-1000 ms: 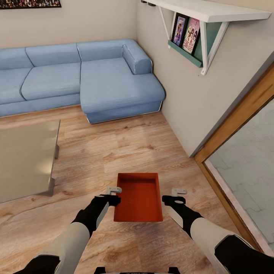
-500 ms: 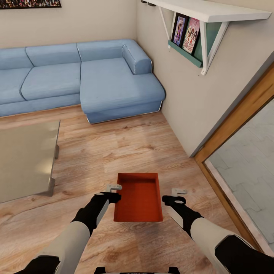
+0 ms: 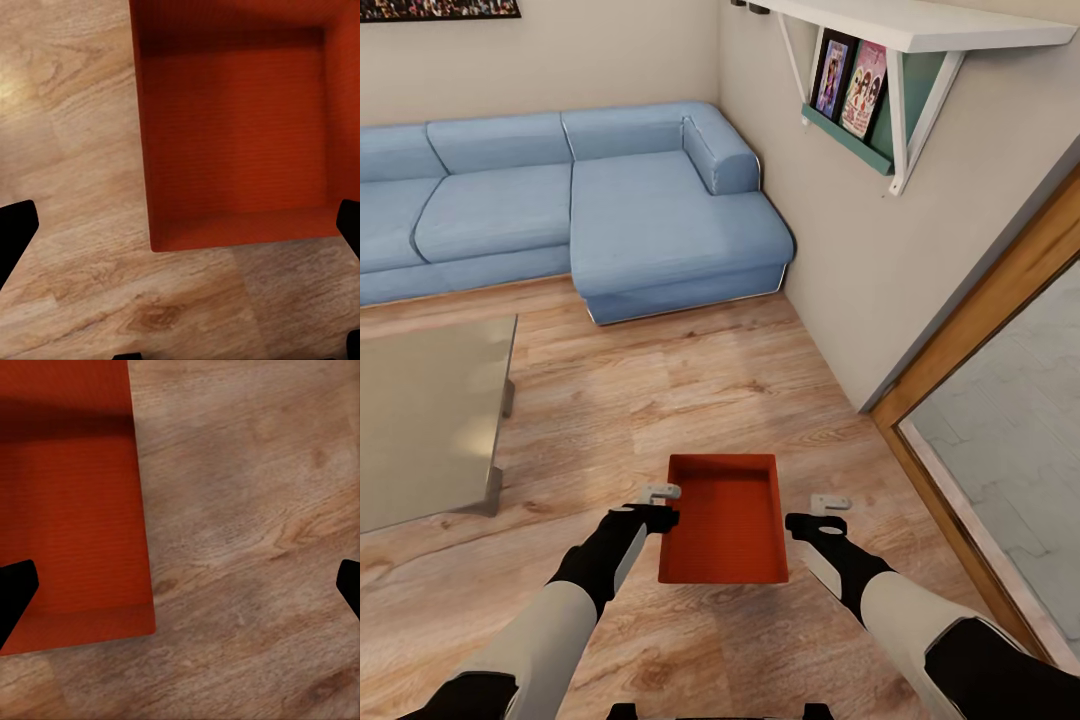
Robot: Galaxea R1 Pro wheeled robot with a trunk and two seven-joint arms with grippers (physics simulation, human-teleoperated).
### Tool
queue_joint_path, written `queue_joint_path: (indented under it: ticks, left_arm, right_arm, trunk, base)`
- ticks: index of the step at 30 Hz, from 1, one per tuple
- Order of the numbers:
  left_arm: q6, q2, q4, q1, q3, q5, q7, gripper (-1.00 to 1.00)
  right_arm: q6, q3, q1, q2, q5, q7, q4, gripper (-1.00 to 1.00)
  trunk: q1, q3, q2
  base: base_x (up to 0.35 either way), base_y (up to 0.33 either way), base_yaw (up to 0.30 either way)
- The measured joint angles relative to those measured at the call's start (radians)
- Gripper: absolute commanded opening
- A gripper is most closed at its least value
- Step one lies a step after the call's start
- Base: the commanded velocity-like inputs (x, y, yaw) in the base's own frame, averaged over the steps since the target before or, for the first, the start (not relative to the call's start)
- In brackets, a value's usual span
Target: Move the two storage containers from the living room to the garage. In the garage, place one container on the floor and stack the other container on top of it (either order is fine).
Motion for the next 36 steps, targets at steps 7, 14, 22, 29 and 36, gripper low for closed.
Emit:
queue_joint_path:
  ticks: [7, 14, 22, 29, 36]
  left_arm:
    - [0.0, 0.0, -0.001, 0.0, -0.001, 0.0, 0.0, 1.0]
    - [0.0, 0.001, -0.001, 0.0, -0.001, -0.001, 0.002, 1.0]
    - [0.0, 0.001, -0.001, 0.0, -0.002, -0.001, 0.002, 1.0]
    - [-0.001, 0.002, -0.002, 0.0, -0.001, -0.001, 0.002, 1.0]
    - [-0.001, 0.001, -0.023, 0.0, 0.002, -0.001, 0.001, 1.0]
  right_arm:
    - [0.003, 0.001, 0.0, -0.001, -0.002, 0.0, 0.001, 1.0]
    - [0.015, 0.0, 0.0, -0.001, -0.003, 0.0, 0.006, 1.0]
    - [0.014, 0.0, 0.0, -0.002, -0.003, 0.0, 0.006, 1.0]
    - [0.014, 0.0, 0.0, -0.001, -0.003, 0.0, 0.006, 1.0]
    - [0.013, 0.0, 0.0, -0.004, -0.002, 0.0, 0.006, 1.0]
  trunk:
    - [0.0, 0.0, 0.0]
    - [0.0, 0.0, 0.0]
    - [0.0, 0.0, 0.0]
    - [0.0, 0.0, 0.0]
    - [0.008, -0.006, -0.014]
  base:
    - [0.0, 0.0, 0.0]
    - [0.0, 0.0, 0.0]
    - [0.0, 0.0, 0.0]
    - [0.0, 0.0, 0.0]
    - [0.0, 0.0, 0.0]
